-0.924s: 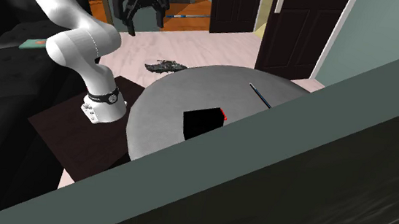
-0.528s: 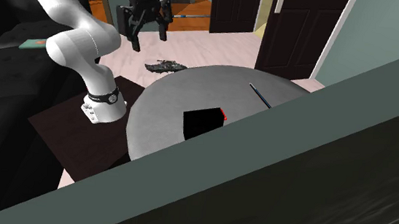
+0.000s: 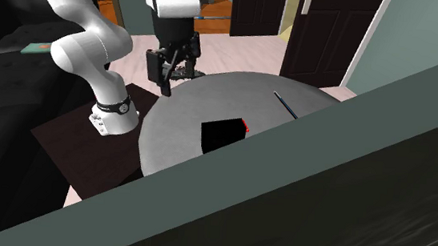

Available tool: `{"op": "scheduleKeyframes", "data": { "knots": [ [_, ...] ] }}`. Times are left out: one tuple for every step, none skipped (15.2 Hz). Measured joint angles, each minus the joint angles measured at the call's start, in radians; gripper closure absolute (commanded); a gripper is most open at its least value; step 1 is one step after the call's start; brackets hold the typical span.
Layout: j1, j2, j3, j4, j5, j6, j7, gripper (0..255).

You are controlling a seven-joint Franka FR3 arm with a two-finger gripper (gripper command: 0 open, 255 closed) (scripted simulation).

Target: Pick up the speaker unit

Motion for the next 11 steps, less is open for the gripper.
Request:
{"op": "scheduleKeyframes", "data": {
  "knots": [
    [0.005,0.034,-0.006,0.019,-0.001,0.016,-0.025,0],
    [0.009,0.069,-0.012,0.033,-0.002,0.037,-0.05,0],
    [0.013,0.118,-0.02,0.062,-0.002,0.058,-0.079,0],
    [0.015,0.156,-0.027,0.075,-0.002,0.084,-0.108,0],
    [0.018,0.195,-0.034,0.098,-0.002,0.099,-0.136,0],
    [0.019,0.226,-0.04,0.118,-0.001,0.11,-0.166,0],
    [0.022,0.262,-0.044,0.142,0.001,0.124,-0.193,0],
    [0.021,0.288,-0.049,0.161,0.002,0.13,-0.214,0],
    [0.022,0.301,-0.05,0.165,0.003,0.14,-0.222,0],
    [0.021,0.31,-0.052,0.163,0.004,0.151,-0.23,0],
    [0.02,0.318,-0.054,0.158,0.004,0.164,-0.235,0]
  ]
}}
